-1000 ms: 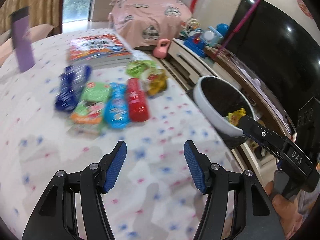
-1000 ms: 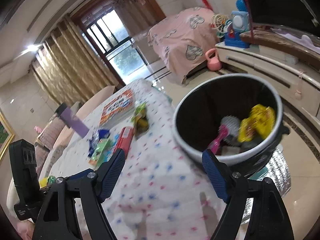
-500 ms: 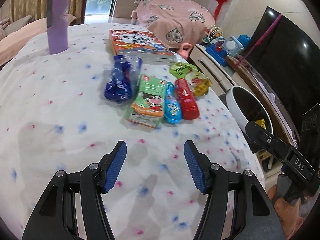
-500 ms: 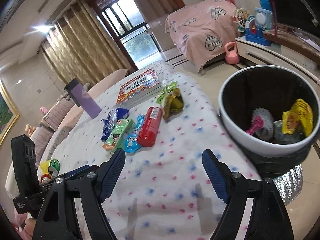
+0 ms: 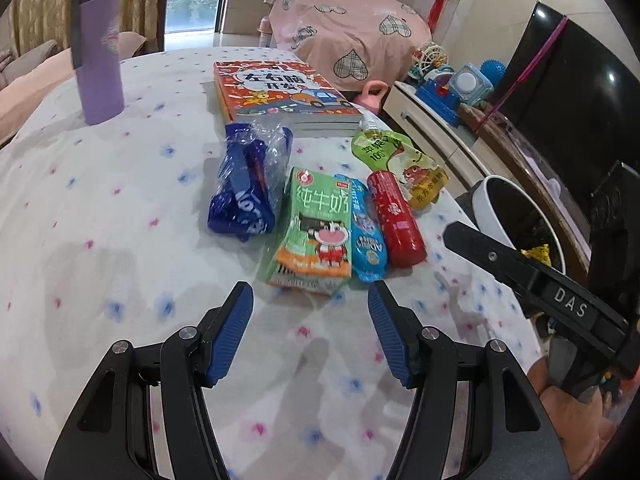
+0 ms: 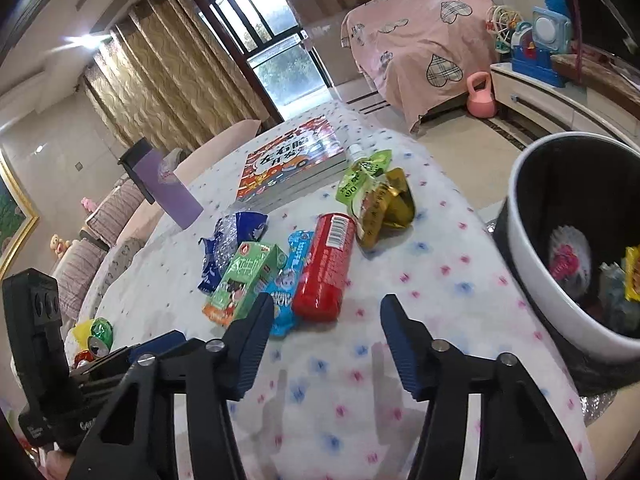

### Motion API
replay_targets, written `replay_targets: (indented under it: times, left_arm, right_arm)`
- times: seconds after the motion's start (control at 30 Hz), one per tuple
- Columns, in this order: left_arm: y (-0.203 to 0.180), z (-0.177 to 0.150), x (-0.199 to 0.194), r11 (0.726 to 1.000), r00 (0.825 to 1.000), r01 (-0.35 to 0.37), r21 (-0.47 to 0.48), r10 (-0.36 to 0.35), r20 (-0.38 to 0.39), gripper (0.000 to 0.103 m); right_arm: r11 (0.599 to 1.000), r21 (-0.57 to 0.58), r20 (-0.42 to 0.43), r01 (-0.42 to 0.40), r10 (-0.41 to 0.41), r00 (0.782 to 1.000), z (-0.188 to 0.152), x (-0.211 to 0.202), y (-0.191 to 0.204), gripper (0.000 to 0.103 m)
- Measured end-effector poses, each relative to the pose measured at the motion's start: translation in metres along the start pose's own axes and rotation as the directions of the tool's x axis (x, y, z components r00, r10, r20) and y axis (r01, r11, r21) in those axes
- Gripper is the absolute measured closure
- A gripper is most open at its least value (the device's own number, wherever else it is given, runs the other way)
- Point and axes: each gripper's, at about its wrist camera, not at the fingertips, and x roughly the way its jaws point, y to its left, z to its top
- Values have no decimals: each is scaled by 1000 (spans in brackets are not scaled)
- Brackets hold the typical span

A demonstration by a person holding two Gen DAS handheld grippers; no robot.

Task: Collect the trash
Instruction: 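Move both open tools back to the remaining items on the table, then grasp the green milk carton with the left tool while the right tool grasps the red chip can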

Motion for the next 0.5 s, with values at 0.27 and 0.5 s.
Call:
replay_targets:
  times: [0.27,0.5]
  left_arm:
    - [0,14,23,1000,1000,2,0,-2,-26,44]
    - [-3,16,29,1000,999,17,16,-16,-27,50]
  right_arm:
    - [1000,-3,-61,0,0,998,16,39,0,51]
    - [1000,-3,-104,6,-6,995,19,62,-3,55]
